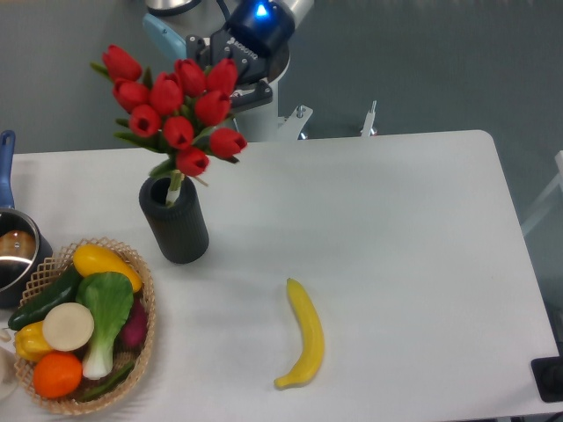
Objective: Pick up the flowers from the vase
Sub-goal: 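Lift the gripped tulips up out of the black vase, then carry the tulips away from the vase over the open table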
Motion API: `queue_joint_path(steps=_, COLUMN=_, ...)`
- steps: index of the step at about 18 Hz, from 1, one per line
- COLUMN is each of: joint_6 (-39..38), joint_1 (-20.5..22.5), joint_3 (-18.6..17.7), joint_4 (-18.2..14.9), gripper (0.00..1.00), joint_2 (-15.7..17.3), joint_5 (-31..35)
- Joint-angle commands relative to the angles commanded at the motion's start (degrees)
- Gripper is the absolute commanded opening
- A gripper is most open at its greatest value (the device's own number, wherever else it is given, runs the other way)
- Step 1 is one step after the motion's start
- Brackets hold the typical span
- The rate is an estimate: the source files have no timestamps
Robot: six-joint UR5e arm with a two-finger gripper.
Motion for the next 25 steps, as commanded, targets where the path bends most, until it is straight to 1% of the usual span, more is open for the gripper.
queue_joint_path(steps=1, joint_6=0.62, joint_1=1.14, joint_3=0.27, joint_4=0.35, gripper=0.0, joint_2=-0.53, joint_5=0.09)
queue_joint_path(steps=3, joint_6=4.73, joint_1=3.6, joint_3=1.84, joint_4=0.53, gripper=0.0, joint_2=-1.93, joint_5=0.53)
queue_joint_path(steps=4, joint_6=7.8, joint_1=4.05, joint_3=2.2, joint_4=0.62, gripper=0.0, joint_2=-3.16, joint_5=2.62)
queue_joint_path(steps=6, joint_6=13.34, joint_1=3.96, joint_3=2.99, joint_4=0.53, gripper=0.0, joint_2=-4.39, joint_5=13.22)
queue_joint_path(steps=7, joint_6=14.84, joint_1=4.22, joint_3=2.99, joint_4=0.53, gripper=0.0, joint_2=-5.7, joint_5=17.8)
queue_joint_path(steps=8, joint_6=16.16, joint_1=4.49, joint_3=2.64, joint_4=0.44, gripper=0.0, joint_2=-7.11, joint_5=21.24)
queue_joint_path(steps=10, joint_6=18.63, joint_1=4.93, joint_3=2.03, joint_4=0.27, gripper=0.0, joint_2=-7.91, joint_5=27.31)
queue_joint_path(steps=11, joint_6=18.64, joint_1=5.71, joint_3=2.03, joint_4=0.27, gripper=0.0, joint_2=-8.09, joint_5=29.25)
queue_joint_path(steps=12, joint_6=18.73, joint_1=6.24, joint_3=2.46, joint_4=0.27, gripper=0.0, joint_2=-8.44, joint_5=29.79)
queue_joint_path(steps=14, joint_6=19.43, joint_1=6.95, joint_3=3.6, joint_4=0.18, gripper=0.0, joint_2=-11.5, joint_5=30.76)
queue_joint_path(steps=15, joint_6=20.04, joint_1=7.04, joint_3=4.65, joint_4=0.01, gripper=0.0, joint_2=-12.39, joint_5=32.94)
queue_joint_path(steps=17, joint_6=19.87, joint_1=6.52, joint_3=6.85, joint_4=-0.08, gripper=0.0, joint_2=-15.45, joint_5=39.78)
queue_joint_path(steps=19, joint_6=20.13, joint_1=5.02, joint_3=8.96, joint_4=0.09, gripper=0.0, joint_2=-19.67, joint_5=44.02)
queue_joint_path(steps=22, joint_6=19.61, joint_1=1.25, joint_3=14.93, joint_4=-0.52, gripper=0.0, joint_2=-25.38, joint_5=52.62)
queue_joint_path(steps=24, joint_6=18.73, joint_1=-1.65, joint_3=17.57, joint_4=-0.79, gripper=0.0, joint_2=-27.85, joint_5=57.99)
queue_joint_path(steps=25, joint_6=18.38, joint_1=-2.1, joint_3=18.45, joint_4=-1.57, gripper=0.0, joint_2=-28.56, joint_5=60.01)
